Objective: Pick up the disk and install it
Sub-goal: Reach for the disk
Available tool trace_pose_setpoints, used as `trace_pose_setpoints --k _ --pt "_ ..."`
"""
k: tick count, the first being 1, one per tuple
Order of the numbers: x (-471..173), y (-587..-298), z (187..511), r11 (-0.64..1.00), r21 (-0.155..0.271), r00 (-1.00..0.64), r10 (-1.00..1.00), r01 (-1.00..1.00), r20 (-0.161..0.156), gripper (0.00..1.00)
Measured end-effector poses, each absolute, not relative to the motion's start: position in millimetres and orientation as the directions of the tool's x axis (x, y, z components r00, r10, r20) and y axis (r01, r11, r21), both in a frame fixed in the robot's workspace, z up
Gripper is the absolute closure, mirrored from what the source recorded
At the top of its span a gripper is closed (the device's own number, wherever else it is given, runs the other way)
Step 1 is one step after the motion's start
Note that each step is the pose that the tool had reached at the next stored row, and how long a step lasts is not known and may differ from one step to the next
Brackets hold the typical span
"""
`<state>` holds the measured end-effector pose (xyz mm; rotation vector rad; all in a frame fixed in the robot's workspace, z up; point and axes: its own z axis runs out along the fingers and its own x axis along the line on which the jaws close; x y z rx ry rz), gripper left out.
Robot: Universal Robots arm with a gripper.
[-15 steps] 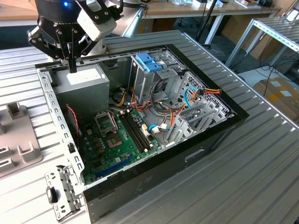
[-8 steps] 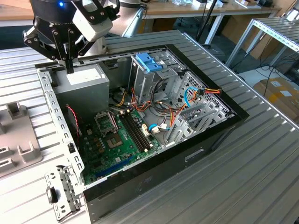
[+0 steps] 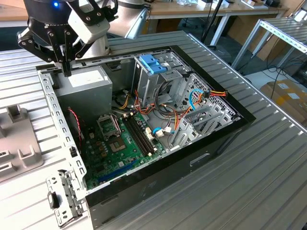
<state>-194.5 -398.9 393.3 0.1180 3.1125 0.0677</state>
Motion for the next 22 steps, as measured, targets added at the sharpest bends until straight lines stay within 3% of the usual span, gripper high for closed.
trace_pose_setpoints --k 22 --pt "-217 -399 393 0.996 0.044 -0.997 0.076 0.075 -0.024 0.89"
